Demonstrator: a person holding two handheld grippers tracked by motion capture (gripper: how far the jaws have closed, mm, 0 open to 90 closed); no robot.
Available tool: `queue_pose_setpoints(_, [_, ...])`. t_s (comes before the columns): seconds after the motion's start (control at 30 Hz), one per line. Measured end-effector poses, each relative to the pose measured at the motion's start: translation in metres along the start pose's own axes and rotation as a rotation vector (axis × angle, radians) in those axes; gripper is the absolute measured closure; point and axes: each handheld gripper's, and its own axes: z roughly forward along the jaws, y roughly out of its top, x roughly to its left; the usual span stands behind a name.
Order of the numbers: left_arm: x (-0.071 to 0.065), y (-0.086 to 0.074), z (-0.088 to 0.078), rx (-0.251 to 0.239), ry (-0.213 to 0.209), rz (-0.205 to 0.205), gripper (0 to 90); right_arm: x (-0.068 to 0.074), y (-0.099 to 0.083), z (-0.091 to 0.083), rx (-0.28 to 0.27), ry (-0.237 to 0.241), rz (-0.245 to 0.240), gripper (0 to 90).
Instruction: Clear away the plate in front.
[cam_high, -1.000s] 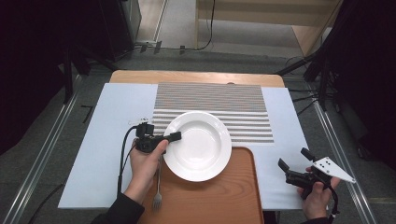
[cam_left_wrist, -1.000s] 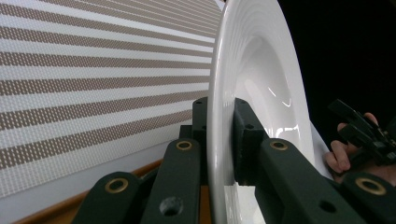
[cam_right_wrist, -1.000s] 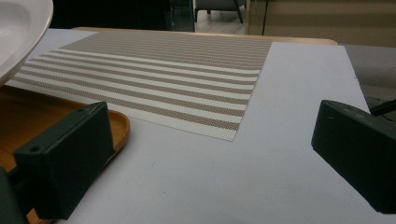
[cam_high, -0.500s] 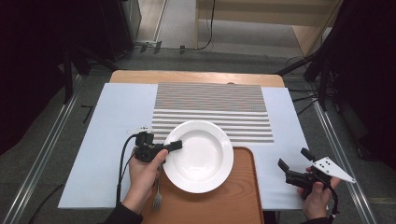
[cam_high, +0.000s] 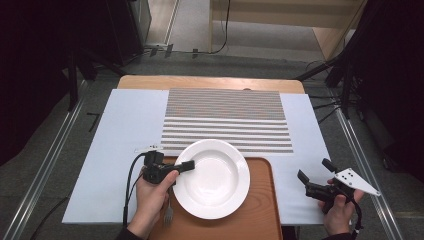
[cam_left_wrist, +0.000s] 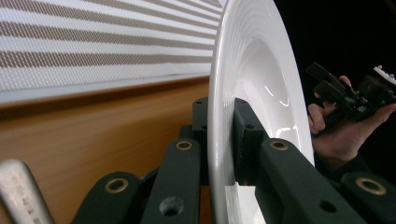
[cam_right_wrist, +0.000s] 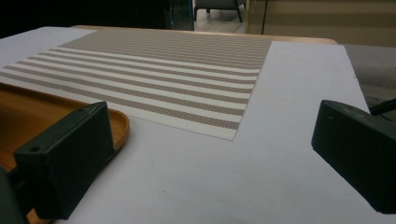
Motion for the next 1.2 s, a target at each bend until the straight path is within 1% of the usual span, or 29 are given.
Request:
queue_pose_setpoints(0.2, [-0.001,-0.007,0.001,0.030,-0.020,0.004,81.3,0.000,0.000,0.000,0.002,-0.001,0.002,0.0])
queue_pose_setpoints(0.37, [-0.004,-0.015,0.002,0.054,-0.042,0.008,81.1,0.000,0.000,0.000,0.002,0.000,0.001,0.0])
queue_pose_setpoints(0.43, [-0.005,-0.017,0.003,0.062,-0.044,0.009,81.1,0.000,0.000,0.000,0.002,-0.001,0.001,0.0])
queue_pose_setpoints(0.53, [-0.005,-0.020,0.003,0.069,-0.043,0.002,81.1,0.000,0.000,0.000,0.002,-0.001,0.001,0.0])
queue_pose_setpoints(0.7, [-0.003,-0.026,0.005,0.100,-0.045,-0.002,80.7,0.000,0.000,0.000,0.002,-0.001,0.003,0.0])
queue_pose_setpoints(0.83, [-0.002,-0.029,0.006,0.115,-0.044,-0.012,80.8,0.000,0.000,0.000,0.002,-0.001,0.003,0.0])
queue_pose_setpoints(0.87, [-0.001,-0.029,0.006,0.116,-0.040,-0.016,80.7,0.000,0.000,0.001,0.002,-0.002,0.002,0.0])
queue_pose_setpoints(0.9, [-0.002,-0.029,0.007,0.118,-0.031,-0.012,80.9,0.000,0.000,0.001,0.002,-0.001,0.002,0.0])
queue_pose_setpoints(0.97, [-0.003,-0.028,0.008,0.128,-0.013,0.006,81.3,0.000,0.000,0.001,0.002,-0.001,0.001,0.0])
queue_pose_setpoints(1.03, [-0.002,-0.027,0.008,0.143,-0.002,0.009,81.1,0.000,0.000,0.001,0.003,-0.002,0.002,0.0])
queue_pose_setpoints(1.1, [-0.004,-0.026,0.009,0.154,0.018,0.028,79.8,0.000,0.000,0.001,0.004,-0.002,0.002,0.0])
queue_pose_setpoints(1.2, [-0.005,-0.025,0.009,0.176,0.077,0.068,76.2,0.000,0.000,0.001,0.003,-0.001,0.003,0.0])
